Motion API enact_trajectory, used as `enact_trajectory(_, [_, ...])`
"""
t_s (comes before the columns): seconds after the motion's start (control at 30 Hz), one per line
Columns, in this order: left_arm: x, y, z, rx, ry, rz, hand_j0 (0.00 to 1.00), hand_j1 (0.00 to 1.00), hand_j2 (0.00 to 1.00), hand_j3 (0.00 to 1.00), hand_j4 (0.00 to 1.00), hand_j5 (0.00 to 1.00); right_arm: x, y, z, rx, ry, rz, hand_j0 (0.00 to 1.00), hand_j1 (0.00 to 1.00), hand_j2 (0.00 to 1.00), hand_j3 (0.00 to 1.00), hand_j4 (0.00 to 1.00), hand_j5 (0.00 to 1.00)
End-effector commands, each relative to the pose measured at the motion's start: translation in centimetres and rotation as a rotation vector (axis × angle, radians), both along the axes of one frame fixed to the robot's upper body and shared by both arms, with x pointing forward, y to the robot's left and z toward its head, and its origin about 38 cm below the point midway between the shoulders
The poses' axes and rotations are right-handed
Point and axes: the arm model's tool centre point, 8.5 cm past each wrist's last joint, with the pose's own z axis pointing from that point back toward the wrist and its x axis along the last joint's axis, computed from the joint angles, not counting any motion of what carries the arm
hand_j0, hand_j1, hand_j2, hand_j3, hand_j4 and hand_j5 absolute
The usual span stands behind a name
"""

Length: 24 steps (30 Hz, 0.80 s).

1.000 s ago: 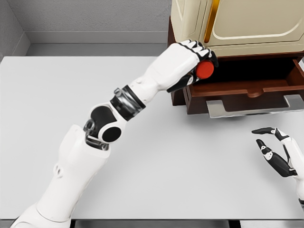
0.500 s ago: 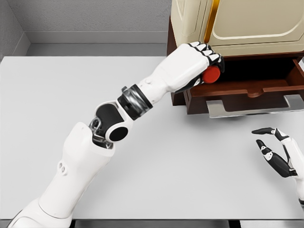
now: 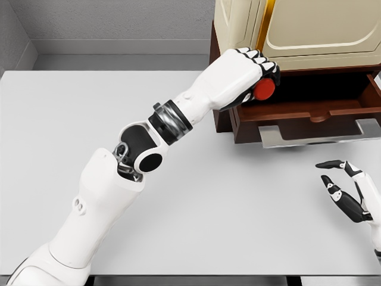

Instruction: Put the switch into the drawer with left arm, and close the drawer with right arm

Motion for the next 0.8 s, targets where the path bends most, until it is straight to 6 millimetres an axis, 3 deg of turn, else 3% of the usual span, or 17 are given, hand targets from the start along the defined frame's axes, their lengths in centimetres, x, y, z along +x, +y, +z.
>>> enact_trajectory(0.0, [-0.03,-0.05,-0.02,-0.001,0.002,-0.002,0.37,0.37,0.37,0.37,0.37,0.37,0.01,-0.04,0.05,0.004,-0.001,-0.001,0.53,0.53,0.53,0.53,0.53,0.53])
enact_trajectory(0.07, [-0.03,-0.05,-0.03,0.0,0.002,-0.001,0.43,0.43,0.43,0.43,0.43,0.43,0.01,-0.04,0.05,0.004,-0.001,-0.001,0.53,0.53,0.53,0.53,0.53,0.53])
enact_trajectory(0.1, [0.0,0.0,0.0,-0.002,0.001,0.0,0.67,0.67,0.67,0.67,0.67,0.67,0.01,-0.04,0.05,0.004,-0.001,-0.001,0.53,0.53,0.53,0.53,0.53,0.53])
enact_trajectory(0.13, [-0.03,-0.05,-0.03,0.0,0.002,-0.001,0.82,0.82,0.82,0.82,0.82,0.82,0.01,-0.04,0.05,0.004,-0.001,-0.001,0.53,0.53,0.53,0.53,0.53,0.53])
enact_trajectory(0.77, [-0.76,-0.7,0.12,0.016,-0.024,-0.017,0.84,0.84,0.84,0.84,0.84,0.84,0.14,0.04,-0.04,0.012,-0.003,-0.004,0.54,0.54,0.54,0.54,0.54,0.54])
